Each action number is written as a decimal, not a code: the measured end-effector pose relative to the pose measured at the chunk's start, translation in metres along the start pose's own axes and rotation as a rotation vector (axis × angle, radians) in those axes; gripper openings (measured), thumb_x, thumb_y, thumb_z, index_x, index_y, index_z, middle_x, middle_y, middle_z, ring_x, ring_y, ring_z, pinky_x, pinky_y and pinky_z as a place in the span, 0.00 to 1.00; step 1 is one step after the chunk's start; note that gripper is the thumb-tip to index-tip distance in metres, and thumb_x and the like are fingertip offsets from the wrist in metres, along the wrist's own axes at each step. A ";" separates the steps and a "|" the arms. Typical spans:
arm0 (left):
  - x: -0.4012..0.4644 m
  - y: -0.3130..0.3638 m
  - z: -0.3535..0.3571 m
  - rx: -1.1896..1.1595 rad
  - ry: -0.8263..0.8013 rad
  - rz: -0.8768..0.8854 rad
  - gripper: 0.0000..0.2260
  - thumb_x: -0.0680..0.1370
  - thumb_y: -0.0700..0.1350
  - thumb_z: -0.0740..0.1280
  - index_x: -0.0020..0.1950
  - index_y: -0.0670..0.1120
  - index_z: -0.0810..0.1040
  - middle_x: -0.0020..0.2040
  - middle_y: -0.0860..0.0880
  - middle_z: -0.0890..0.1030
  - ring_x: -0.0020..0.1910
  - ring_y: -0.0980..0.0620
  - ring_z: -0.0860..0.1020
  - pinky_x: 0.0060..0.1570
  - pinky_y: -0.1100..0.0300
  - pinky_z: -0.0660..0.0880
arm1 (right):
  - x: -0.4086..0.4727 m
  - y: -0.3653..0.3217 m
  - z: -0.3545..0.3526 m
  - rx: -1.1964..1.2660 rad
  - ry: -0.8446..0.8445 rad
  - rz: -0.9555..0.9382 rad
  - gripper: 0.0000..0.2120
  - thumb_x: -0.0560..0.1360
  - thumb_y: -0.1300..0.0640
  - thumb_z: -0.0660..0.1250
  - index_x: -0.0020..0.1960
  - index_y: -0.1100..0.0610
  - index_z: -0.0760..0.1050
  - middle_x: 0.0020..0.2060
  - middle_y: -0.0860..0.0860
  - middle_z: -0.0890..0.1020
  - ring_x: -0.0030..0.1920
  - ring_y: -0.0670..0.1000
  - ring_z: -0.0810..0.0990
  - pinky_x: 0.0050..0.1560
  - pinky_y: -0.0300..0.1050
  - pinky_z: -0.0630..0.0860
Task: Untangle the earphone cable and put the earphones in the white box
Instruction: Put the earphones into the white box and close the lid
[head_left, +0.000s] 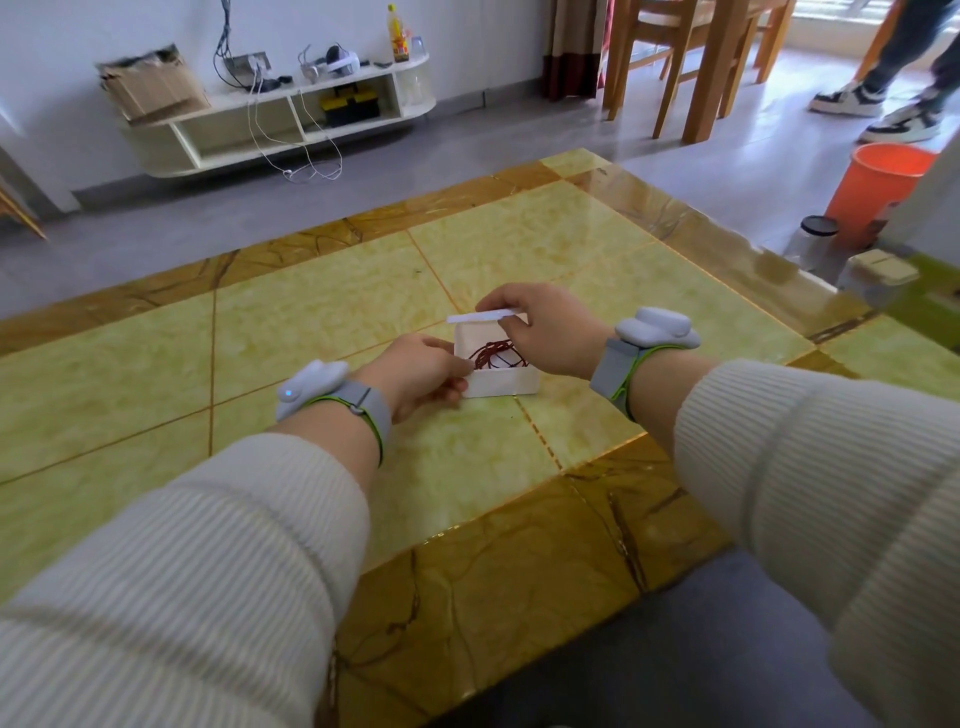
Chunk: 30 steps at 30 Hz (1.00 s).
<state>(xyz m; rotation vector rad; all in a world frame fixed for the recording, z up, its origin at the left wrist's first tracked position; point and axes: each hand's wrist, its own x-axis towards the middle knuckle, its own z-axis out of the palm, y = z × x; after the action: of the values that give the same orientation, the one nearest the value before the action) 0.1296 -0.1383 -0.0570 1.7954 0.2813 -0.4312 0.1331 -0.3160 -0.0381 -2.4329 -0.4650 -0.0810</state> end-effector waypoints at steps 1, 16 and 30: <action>0.001 0.000 0.001 0.010 -0.001 -0.002 0.11 0.76 0.32 0.69 0.58 0.34 0.75 0.43 0.38 0.78 0.31 0.48 0.75 0.25 0.62 0.75 | 0.000 0.000 0.000 -0.001 -0.002 0.000 0.16 0.79 0.62 0.58 0.62 0.53 0.78 0.59 0.50 0.82 0.59 0.53 0.78 0.52 0.43 0.72; -0.002 0.001 0.003 -0.086 0.074 -0.114 0.05 0.76 0.35 0.61 0.50 0.38 0.73 0.38 0.43 0.74 0.28 0.49 0.74 0.22 0.63 0.69 | -0.012 -0.001 0.000 0.035 -0.093 0.057 0.19 0.74 0.64 0.60 0.61 0.49 0.77 0.60 0.51 0.79 0.47 0.54 0.80 0.49 0.51 0.78; -0.012 -0.001 0.004 0.078 0.113 -0.013 0.05 0.77 0.41 0.69 0.45 0.41 0.76 0.38 0.42 0.78 0.29 0.48 0.77 0.25 0.60 0.70 | -0.015 0.001 0.019 -0.012 -0.080 0.097 0.21 0.79 0.50 0.64 0.71 0.53 0.70 0.74 0.53 0.66 0.72 0.54 0.67 0.68 0.46 0.63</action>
<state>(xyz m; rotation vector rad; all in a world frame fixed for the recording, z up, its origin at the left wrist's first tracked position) 0.1176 -0.1420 -0.0536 1.8986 0.3588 -0.3549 0.1181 -0.3095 -0.0568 -2.4736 -0.3819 0.0547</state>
